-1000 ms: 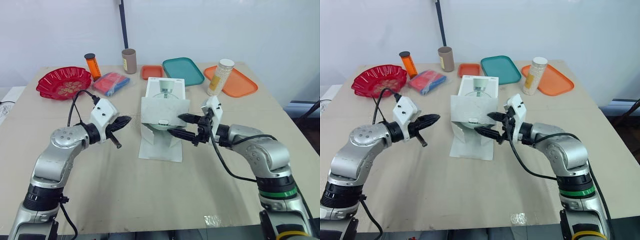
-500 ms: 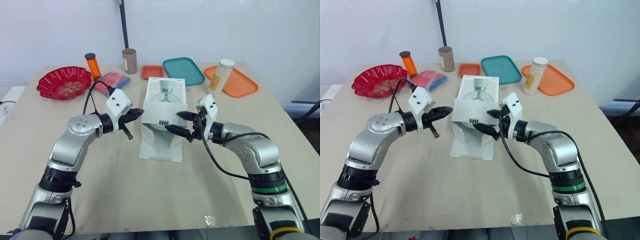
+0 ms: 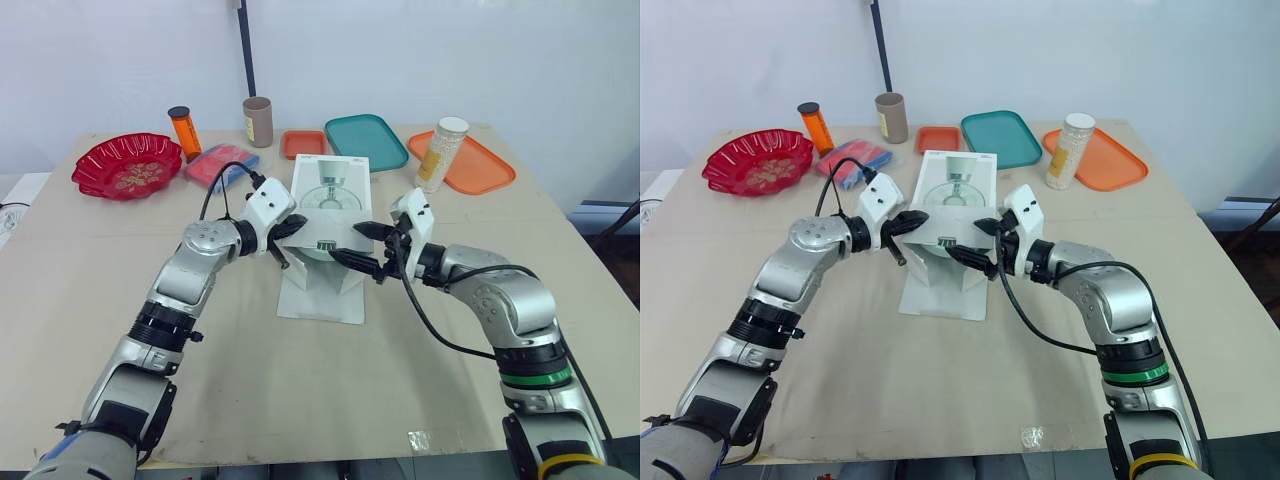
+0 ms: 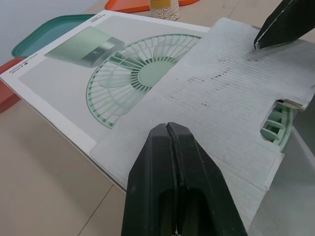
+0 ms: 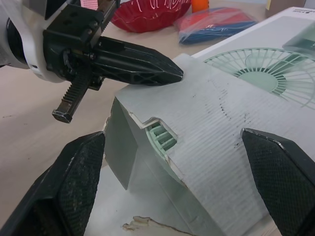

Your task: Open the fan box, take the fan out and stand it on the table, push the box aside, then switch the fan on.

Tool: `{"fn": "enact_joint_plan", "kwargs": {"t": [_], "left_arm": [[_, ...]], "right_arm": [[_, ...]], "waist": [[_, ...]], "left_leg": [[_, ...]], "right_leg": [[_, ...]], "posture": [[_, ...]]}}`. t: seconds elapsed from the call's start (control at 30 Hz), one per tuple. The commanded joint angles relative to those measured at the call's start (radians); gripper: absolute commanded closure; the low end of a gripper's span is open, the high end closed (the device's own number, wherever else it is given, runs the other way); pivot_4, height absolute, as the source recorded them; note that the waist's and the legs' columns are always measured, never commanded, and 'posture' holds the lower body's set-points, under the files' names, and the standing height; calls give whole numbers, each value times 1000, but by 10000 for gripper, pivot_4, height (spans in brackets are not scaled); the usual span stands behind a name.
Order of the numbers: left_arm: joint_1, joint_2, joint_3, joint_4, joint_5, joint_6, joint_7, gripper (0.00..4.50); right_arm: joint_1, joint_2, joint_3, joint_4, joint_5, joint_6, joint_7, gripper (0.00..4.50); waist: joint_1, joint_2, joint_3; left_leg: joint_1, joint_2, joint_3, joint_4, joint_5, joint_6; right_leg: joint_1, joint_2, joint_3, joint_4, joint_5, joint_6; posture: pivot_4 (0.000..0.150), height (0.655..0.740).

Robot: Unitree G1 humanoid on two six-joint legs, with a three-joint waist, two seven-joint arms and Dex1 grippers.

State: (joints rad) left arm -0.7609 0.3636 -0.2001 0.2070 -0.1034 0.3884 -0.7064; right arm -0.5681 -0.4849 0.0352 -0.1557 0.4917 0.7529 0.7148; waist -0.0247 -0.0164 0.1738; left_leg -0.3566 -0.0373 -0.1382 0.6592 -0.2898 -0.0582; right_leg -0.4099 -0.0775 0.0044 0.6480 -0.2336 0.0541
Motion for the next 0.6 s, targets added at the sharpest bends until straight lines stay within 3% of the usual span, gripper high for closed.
{"fn": "enact_joint_plan", "kwargs": {"t": [0.03,0.3,0.6], "left_arm": [[-22,1,-7,2,28,-7,3,44461],[-14,-14,-7,-8,31,12,3,44461],[-13,-30,-8,-18,33,30,-7,44461]], "right_arm": [[15,-25,-50,-142,60,24,7,0],[116,-76,-24,-348,114,75,11,0],[151,-59,74,-374,78,92,-41,0]], "waist": [[0,0,0],[1,0,0],[1,0,0]], "left_leg": [[0,0,0,0,0,0],[0,0,0,1,0,0],[0,0,-1,1,0,0]], "right_leg": [[0,0,0,0,0,0],[0,0,0,0,0,0],[1,0,0,0,0,0]], "posture": [[1500,7400],[1500,7400],[1500,7400]]}}
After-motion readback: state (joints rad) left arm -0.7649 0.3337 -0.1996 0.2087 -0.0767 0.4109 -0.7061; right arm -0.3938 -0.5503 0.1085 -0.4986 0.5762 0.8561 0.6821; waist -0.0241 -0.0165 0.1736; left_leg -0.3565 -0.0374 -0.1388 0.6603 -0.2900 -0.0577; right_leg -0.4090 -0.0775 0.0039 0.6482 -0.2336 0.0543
